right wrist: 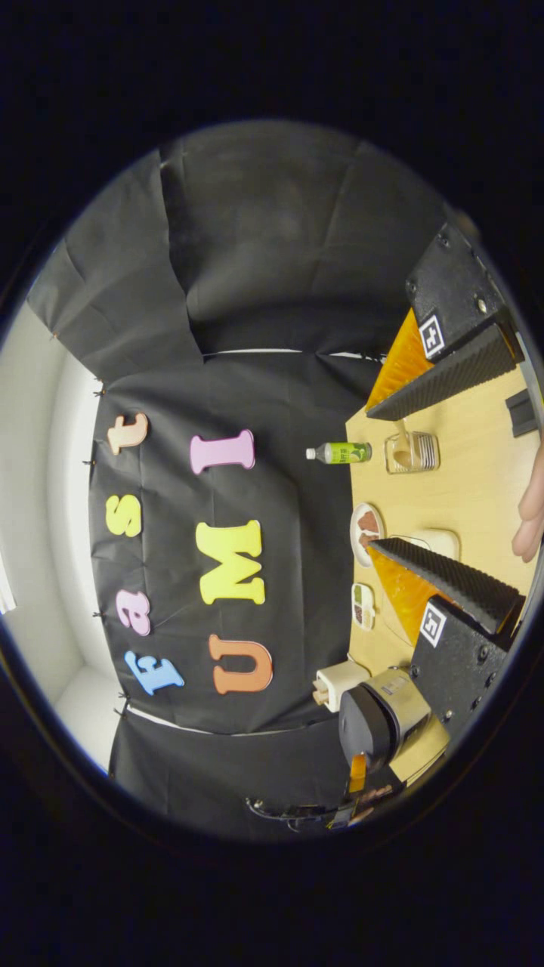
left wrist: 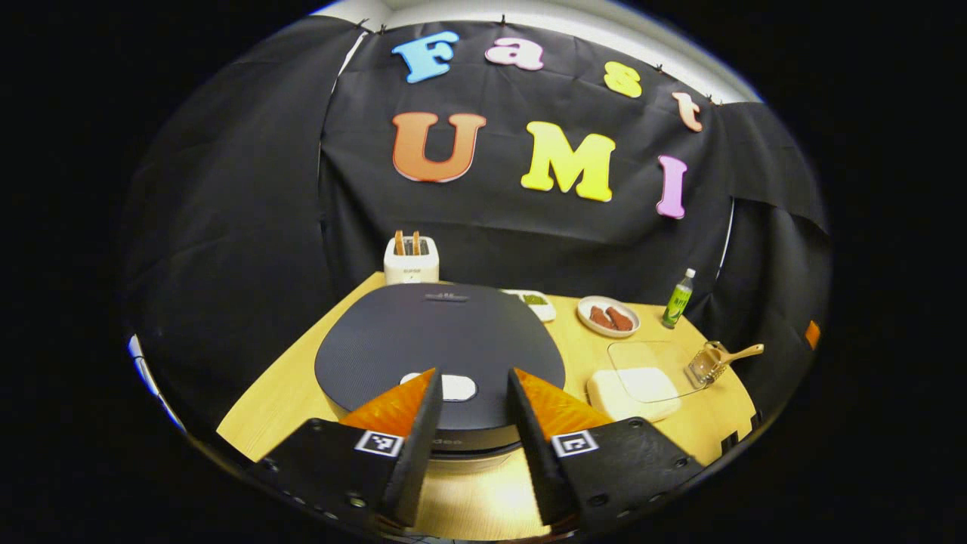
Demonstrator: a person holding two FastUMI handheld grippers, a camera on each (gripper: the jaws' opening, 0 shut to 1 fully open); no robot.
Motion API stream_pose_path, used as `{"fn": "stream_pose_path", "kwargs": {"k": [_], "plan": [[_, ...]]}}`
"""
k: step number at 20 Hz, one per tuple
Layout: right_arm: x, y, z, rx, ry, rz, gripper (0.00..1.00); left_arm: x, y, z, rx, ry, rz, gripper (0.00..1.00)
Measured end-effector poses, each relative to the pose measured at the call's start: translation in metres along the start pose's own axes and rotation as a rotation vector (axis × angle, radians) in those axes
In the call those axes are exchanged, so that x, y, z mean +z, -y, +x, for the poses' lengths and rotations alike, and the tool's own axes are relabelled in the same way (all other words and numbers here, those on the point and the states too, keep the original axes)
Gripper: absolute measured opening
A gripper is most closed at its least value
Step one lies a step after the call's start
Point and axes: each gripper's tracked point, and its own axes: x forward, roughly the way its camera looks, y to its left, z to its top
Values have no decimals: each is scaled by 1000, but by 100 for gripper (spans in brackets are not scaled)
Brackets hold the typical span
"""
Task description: Close the left gripper, press the button to open the rice cooker; take a wooden spoon from the chopstick holder with the right hand, scoop a spoonful of rice and pour it into the rice cooker, then put the wooden spoon back into the chopstick holder.
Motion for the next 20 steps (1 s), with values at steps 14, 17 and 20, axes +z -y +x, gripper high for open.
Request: {"fn": "stream_pose_path", "kwargs": {"k": [14, 17, 20], "plan": [[-22, 17, 15, -1, -5, 11, 100, 38, 36, -91, 95, 251, 100, 98], [-31, 29, 31, -10, 5, 36, 99, 35, 42, -103, 101, 284, 90, 90], [-47, 34, 56, 9, -12, 95, 100, 30, 49, -113, 79, 298, 73, 98]]}}
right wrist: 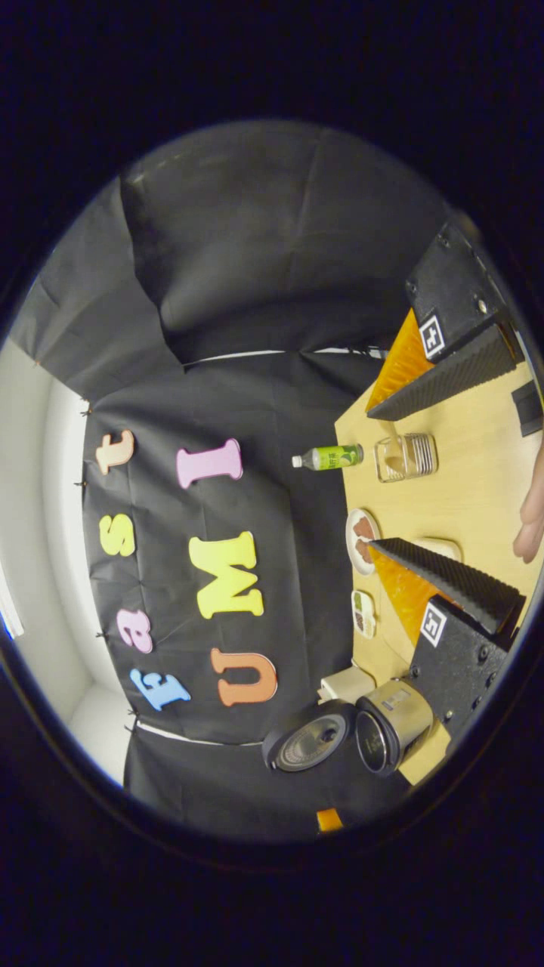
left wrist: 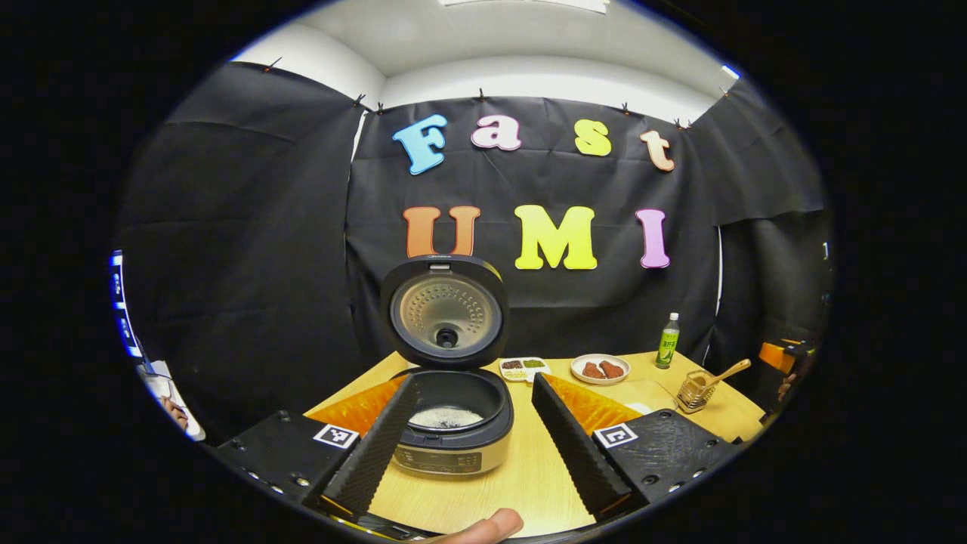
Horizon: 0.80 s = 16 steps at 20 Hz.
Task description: Close the left gripper, press the button to open the rice cooker; take a wooden spoon from the chopstick holder with the right hand, scoop a spoonful of rice and pour it into the rice cooker, then put the wooden spoon back into the chopstick holder.
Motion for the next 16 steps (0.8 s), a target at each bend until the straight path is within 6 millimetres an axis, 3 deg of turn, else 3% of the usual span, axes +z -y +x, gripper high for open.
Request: {"fn": "stream_pose_path", "kwargs": {"k": [5, 6, 10, 11, 16], "plan": [[-23, 28, 48, -55, 0, -34, 100, 1, 9, -19, -8, 36, 35, 98], [-28, 33, 56, -66, -2, -50, 96, 0, 12, -23, -11, 42, 39, 98], [-57, 55, 83, -94, -42, -46, 96, 0, 21, -34, -36, 65, 40, 98], [-65, 58, 87, -89, -53, -28, 100, 0, 23, -35, -40, 69, 41, 98], [-94, 67, 125, -94, -126, -1, 96, 1, 29, -38, -53, 80, 57, 98]]}}
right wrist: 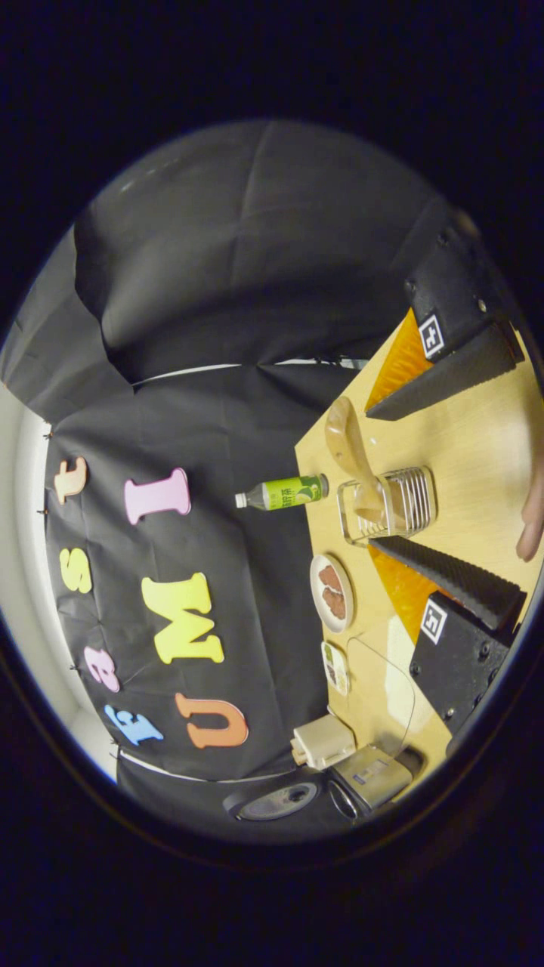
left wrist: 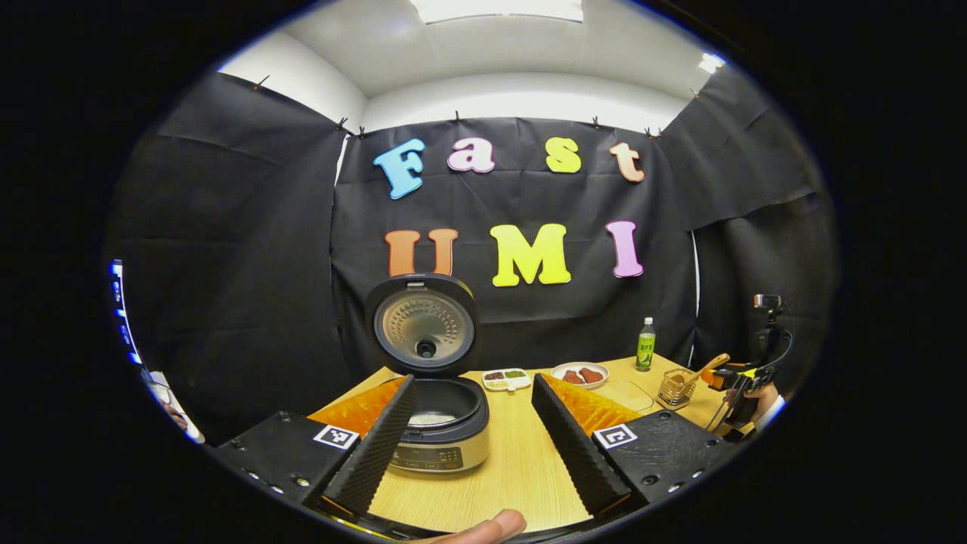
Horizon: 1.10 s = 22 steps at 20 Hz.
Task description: Close the left gripper, press the button to open the rice cooker; take a wooden spoon from the chopstick holder with the right hand, scoop a spoonful of rice and pour it into the rice cooker, then put the wooden spoon back into the chopstick holder.
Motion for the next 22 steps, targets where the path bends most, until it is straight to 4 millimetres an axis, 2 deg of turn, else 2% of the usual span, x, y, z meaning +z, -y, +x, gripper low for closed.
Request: {"fn": "stream_pose_path", "kwargs": {"k": [1, 3, 4, 5, 7, 8, 10, 11, 12, 13, 14, 15, 17, 18, 19, 21, 22], "plan": [[-4, 0, 10, 2, -6, 5, 100, -1, 1, 0, -2, -3, 1, 98], [-5, 3, 30, -9, -4, 21, 100, -6, 5, 1, -13, -14, 2, 98], [-4, 5, 39, -12, 4, 30, 99, -7, 4, 1, -13, -17, 6, 98], [-3, 4, 45, -11, 7, 32, 94, -7, 2, 2, -7, -18, 13, 98], [10, 9, 51, -10, 60, 41, 89, -10, -3, 4, 3, -19, 19, 97], [20, 6, 52, 9, 98, 36, 95, -11, -3, 4, 2, -20, 17, 97], [28, -8, 55, 82, 129, 17, 86, -15, -3, 4, 0, -26, 10, 97], [27, -18, 58, 136, 113, 28, 68, -17, -3, 5, 0, -28, 8, 97], [25, -24, 59, 161, 88, 31, 61, -17, -4, 5, 0, -31, 4, 97], [27, -18, 63, 141, 76, 15, 45, -18, -5, 5, -1, -33, 1, 97], [28, -22, 66, 141, 74, 8, 28, -19, -4, 5, -3, -34, -2, 97], [32, -28, 61, 153, 70, -6, 29, -20, -4, 4, -3, -39, -4, 97], [40, -34, 61, 141, 81, -25, 24, -21, -7, 2, -5, -39, -3, 97], [46, -36, 53, 126, 92, -34, 25, -21, -8, 1, -4, -37, 1, 97], [53, -40, 54, 123, 110, -47, 24, -21, -10, 0, -1, -38, 4, 97], [69, -49, 44, 124, 152, -79, 20, -20, -13, -5, 3, -34, 8, 97], [78, -54, 39, 126, 166, -90, 22, -20, -15, -7, 1, -35, 9, 97]]}}
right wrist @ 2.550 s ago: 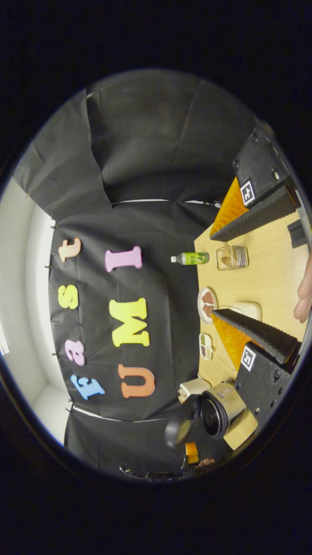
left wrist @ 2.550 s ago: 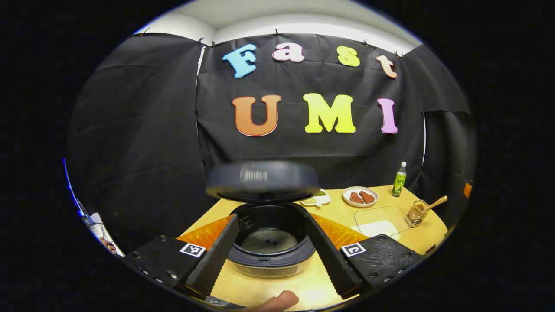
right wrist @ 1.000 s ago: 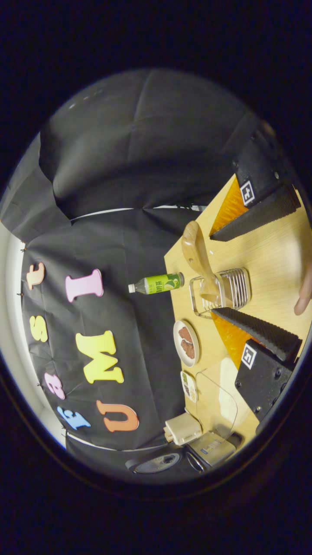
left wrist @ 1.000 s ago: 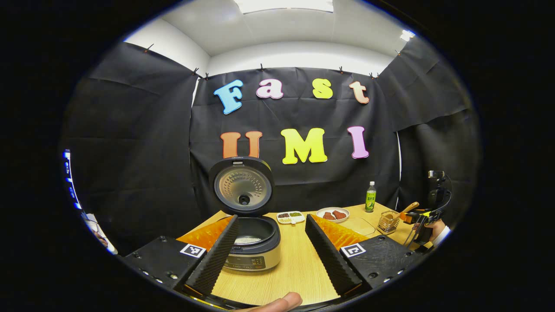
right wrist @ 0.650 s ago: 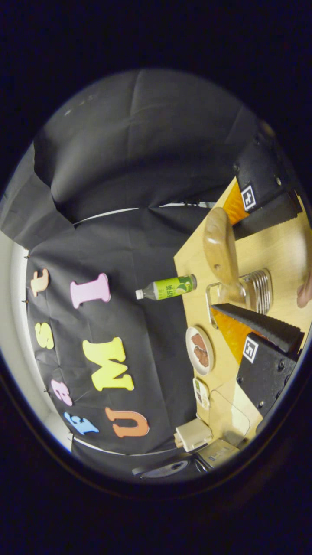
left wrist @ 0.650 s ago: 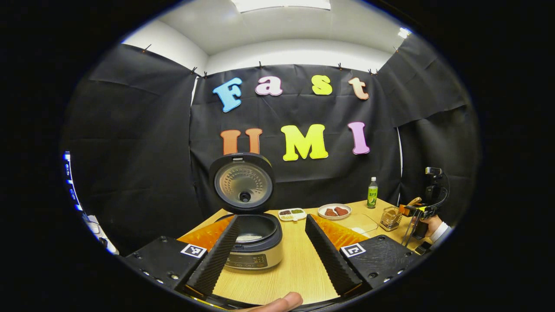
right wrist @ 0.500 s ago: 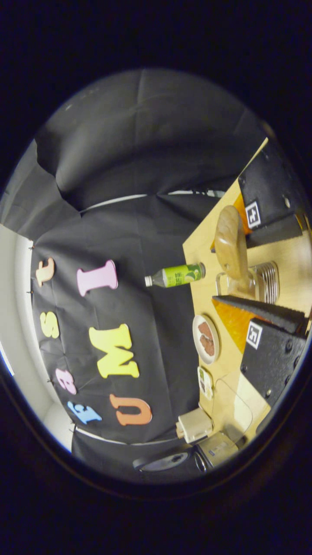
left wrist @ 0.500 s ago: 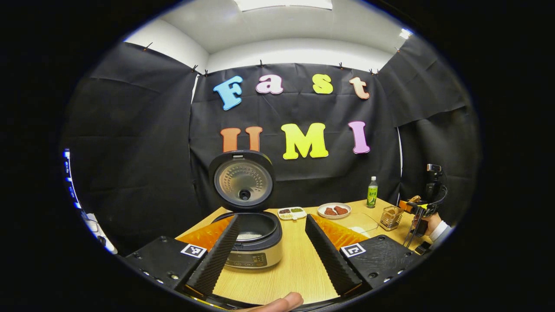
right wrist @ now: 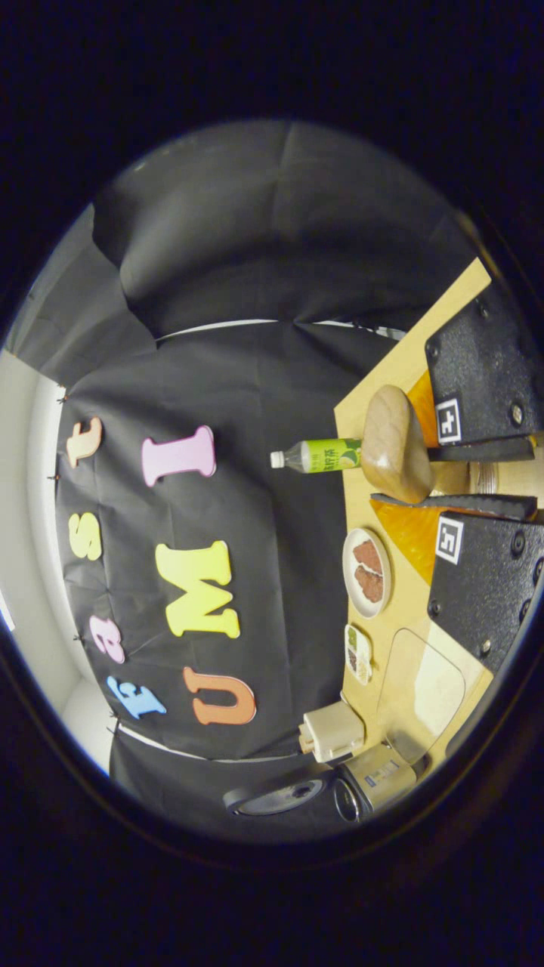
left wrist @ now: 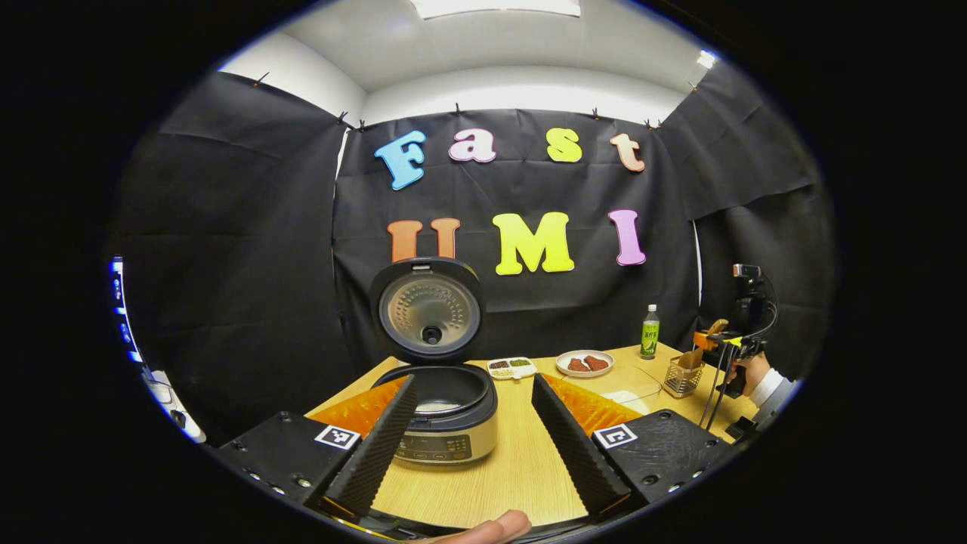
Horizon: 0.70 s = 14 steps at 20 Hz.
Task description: Close the left gripper, press the button to open the rice cooker; take a wooden spoon from the chopstick holder with the right hand, scoop a spoonful of rice and pour it into the rice cooker, then put the wooden spoon back into the chopstick holder.
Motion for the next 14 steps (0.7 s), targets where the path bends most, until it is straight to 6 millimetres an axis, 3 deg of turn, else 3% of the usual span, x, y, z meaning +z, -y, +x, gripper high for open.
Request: {"fn": "stream_pose_path", "kwargs": {"k": [4, 7, 14], "plan": [[36, -20, -15, 3, 54, -58, 22, -1, -8, -7, 7, 9, 14, 97], [55, -48, -26, 43, 61, -75, 22, -2, -9, -12, 1, 5, 0, 97], [83, -133, -44, 177, 86, -73, 22, -5, -20, -21, -2, 6, -4, 97]]}}
